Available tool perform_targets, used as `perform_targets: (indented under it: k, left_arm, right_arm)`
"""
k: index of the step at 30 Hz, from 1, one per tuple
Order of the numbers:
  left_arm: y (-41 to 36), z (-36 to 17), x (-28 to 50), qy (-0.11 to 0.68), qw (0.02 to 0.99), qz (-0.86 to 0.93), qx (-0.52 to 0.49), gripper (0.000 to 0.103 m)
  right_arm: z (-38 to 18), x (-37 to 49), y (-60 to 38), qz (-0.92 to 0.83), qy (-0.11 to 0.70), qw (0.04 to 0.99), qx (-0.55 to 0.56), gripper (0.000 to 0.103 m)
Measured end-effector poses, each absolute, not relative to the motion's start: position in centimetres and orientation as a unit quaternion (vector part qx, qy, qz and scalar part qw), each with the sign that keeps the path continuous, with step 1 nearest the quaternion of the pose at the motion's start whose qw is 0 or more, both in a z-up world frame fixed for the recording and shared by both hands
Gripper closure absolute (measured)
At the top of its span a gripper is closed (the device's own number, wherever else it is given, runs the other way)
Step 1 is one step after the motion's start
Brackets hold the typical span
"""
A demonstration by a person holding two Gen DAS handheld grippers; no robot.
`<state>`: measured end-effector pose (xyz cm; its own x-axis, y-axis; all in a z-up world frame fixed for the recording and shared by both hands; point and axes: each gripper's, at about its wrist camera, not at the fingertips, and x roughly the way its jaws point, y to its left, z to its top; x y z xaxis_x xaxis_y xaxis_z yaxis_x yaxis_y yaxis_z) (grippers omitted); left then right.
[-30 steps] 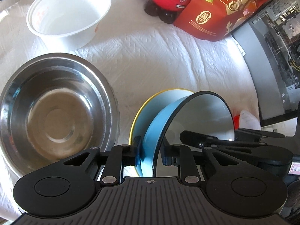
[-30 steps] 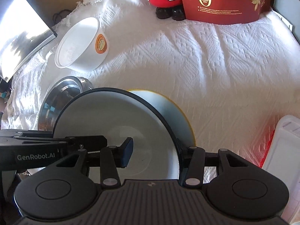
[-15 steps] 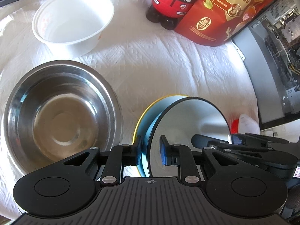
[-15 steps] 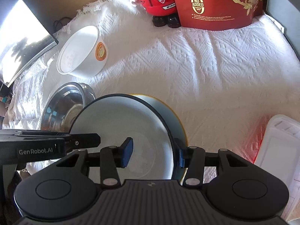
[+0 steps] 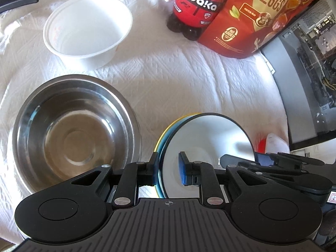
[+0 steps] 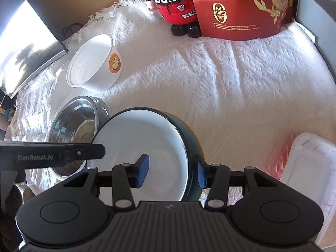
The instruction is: Organize plates and bowls
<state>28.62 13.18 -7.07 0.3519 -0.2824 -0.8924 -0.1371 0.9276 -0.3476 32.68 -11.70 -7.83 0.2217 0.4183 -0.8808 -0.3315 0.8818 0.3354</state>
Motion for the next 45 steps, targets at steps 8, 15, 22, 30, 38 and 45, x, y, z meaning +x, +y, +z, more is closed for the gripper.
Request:
perform_targets:
  k: [8, 15, 22, 30, 38, 45]
  left_arm:
    - [12.7, -6.7, 28.6, 0.569, 0.805, -0.044, -0.164, 0.082]
    - [13.8, -6.1, 29.1, 0.557, 0.808, -0.054, -0.187, 0.082]
    - [19.8, -5.0, 30.2, 0.511, 0.817, -0.028, -0.265, 0.082]
    - [30.3, -4.3, 33.6, 0.451, 0.839, 0.115, -0.283, 0.082]
    - [33.2, -8.8, 38.5, 0.477, 0.822, 0.123, -0.285, 0.082]
    - [34.1, -12.8, 40.5, 0.478, 0.809, 0.109, -0.323, 0.081]
  right_arm:
    - [-7.5, 32.4, -11.4, 0.242, 0.571, 0.784, 0.02, 0.055]
    - [-5.9, 33.3, -11.2, 0.249, 0.545, 0.801, 0.008, 0.055]
    - [-4.9, 35.6, -10.1, 0.237, 0.523, 0.819, -0.004, 0.05]
    - [-2.5, 39.7, -5.6, 0.259, 0.499, 0.827, -0.024, 0.032]
    - [-3.1, 45.4, 1.0, 0.306, 0.511, 0.803, 0.011, 0.029]
    - [-8.4, 49.8, 8.0, 0.294, 0.553, 0.778, 0.042, 0.029]
